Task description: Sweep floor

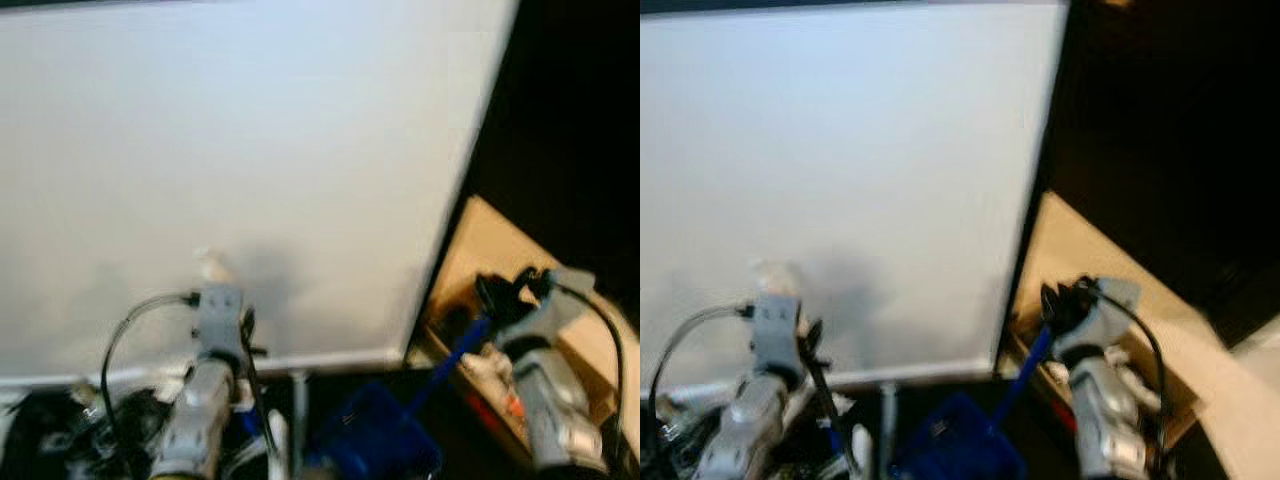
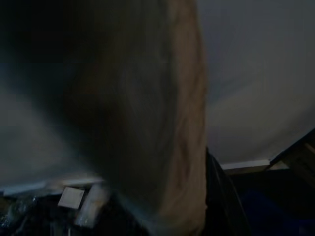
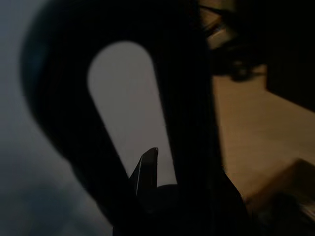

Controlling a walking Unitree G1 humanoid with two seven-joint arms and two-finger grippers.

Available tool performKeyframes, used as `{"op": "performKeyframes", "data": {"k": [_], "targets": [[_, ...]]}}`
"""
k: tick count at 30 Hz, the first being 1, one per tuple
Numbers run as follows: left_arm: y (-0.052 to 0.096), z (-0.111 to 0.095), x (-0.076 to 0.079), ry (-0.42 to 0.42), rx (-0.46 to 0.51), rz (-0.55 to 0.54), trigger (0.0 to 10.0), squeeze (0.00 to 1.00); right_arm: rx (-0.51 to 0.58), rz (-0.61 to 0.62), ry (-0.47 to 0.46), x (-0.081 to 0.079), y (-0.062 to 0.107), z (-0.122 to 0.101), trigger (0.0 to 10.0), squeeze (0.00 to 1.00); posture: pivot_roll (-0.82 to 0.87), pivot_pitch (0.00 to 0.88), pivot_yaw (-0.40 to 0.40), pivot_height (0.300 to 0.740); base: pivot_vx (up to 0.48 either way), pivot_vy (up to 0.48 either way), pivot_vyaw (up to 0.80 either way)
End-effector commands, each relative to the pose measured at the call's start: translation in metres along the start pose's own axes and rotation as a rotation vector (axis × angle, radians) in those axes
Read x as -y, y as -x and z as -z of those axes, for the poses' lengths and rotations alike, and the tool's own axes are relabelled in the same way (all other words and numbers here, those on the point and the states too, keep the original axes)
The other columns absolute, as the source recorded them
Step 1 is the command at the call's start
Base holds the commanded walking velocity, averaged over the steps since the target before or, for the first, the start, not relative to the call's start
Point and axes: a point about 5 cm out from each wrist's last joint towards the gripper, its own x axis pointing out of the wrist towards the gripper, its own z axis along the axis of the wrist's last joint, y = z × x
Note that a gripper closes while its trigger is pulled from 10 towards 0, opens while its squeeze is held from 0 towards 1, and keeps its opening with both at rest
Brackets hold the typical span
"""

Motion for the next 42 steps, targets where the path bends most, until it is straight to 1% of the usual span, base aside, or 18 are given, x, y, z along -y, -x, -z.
{"op": "performKeyframes", "data": {"k": [1,18,22,27,31,40,42], "targets": [[0.0,0.0,-0.003,-0.005,0.001,-0.012,10.0,0.0,-0.041,0.004,-0.054,-0.003,0.002,0.011,10.0,0.0,0.07,0.055,0.026,0.74,0.0,0.0,0.79],[0.0,0.002,-0.002,-0.01,-0.01,-0.006,10.0,0.0,-0.039,0.012,-0.054,-0.002,0.003,0.012,10.0,0.0,0.07,0.057,0.029,0.74,0.0,0.0,0.79],[0.0,0.003,-0.002,-0.011,-0.013,-0.002,10.0,0.0,-0.042,0.031,-0.049,0.001,0.003,0.012,10.0,0.0,0.07,0.056,0.029,0.74,0.0,0.0,0.67],[-0.001,0.003,-0.002,-0.016,-0.017,0.001,10.0,0.0,-0.035,0.088,-0.07,0.009,0.002,0.011,10.0,0.0,0.07,0.053,0.03,0.74,0.0,0.0,0.0],[-0.003,0.003,-0.002,-0.018,-0.017,0.004,10.0,0.0,-0.038,0.1,-0.068,0.011,0.002,0.011,10.0,0.0,0.07,0.051,0.032,0.74,0.0,0.0,0.0],[-0.004,0.003,-0.001,-0.02,-0.019,0.012,10.0,0.0,-0.04,0.123,-0.07,0.015,0.003,0.011,10.0,0.0,0.06,0.045,0.034,0.74,0.0,0.0,-0.76],[-0.005,0.004,0.0,-0.02,-0.021,0.012,10.0,0.0,-0.039,0.125,-0.065,0.015,0.003,0.012,10.0,0.0,0.06,0.045,0.034,0.74,0.0,0.0,0.0]]}}
